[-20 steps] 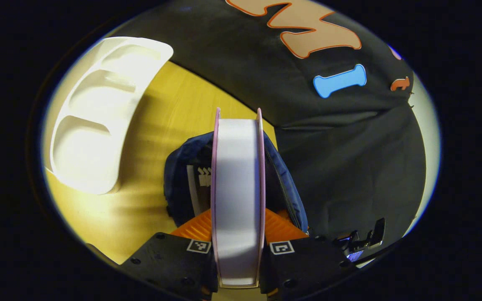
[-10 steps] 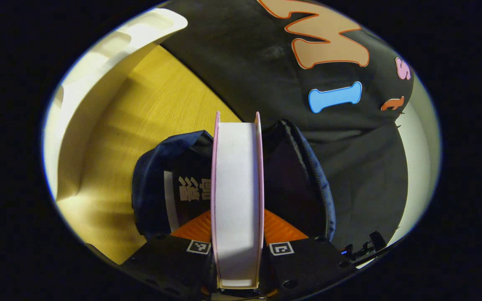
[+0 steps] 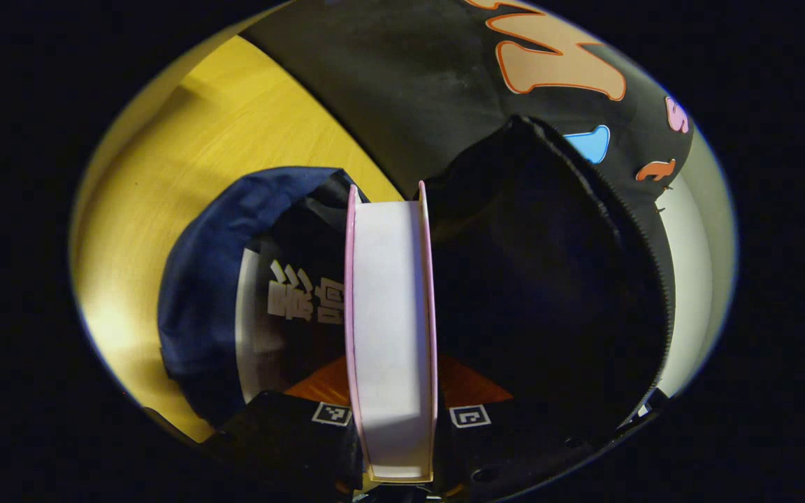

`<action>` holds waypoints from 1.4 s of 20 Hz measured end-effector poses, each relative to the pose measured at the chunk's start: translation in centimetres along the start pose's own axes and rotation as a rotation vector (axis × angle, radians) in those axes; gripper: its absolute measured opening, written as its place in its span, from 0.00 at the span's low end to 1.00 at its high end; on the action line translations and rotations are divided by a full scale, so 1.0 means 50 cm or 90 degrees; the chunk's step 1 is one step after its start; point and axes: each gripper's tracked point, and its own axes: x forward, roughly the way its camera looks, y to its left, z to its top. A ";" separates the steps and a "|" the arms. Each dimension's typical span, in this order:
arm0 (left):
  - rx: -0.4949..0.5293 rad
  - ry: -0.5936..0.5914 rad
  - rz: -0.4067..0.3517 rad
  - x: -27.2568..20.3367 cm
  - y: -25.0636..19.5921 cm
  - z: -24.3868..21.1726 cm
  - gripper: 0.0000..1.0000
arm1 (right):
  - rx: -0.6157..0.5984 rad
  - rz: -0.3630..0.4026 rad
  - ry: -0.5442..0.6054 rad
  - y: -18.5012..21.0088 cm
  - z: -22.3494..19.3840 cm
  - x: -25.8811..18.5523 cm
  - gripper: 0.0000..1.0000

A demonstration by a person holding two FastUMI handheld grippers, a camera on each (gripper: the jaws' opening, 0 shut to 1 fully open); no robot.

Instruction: Open the schoolbag, grab two books from the bookshelf and put them into the schoolbag.

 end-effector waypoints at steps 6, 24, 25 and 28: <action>-0.013 0.026 -0.009 0.064 0.011 -0.034 0.35 | 0.004 -0.001 0.003 -0.006 -0.005 0.012 0.04; 0.279 -0.027 0.255 -0.166 0.042 -0.025 0.96 | 0.024 -0.005 0.021 -0.014 -0.019 -0.001 0.04; 0.290 -0.035 0.272 -0.196 0.045 -0.024 0.95 | 0.031 0.001 0.024 -0.011 -0.018 -0.005 0.05; 0.300 -0.064 0.303 -0.278 0.042 -0.019 0.95 | 0.056 0.037 0.042 0.019 -0.029 -0.019 0.27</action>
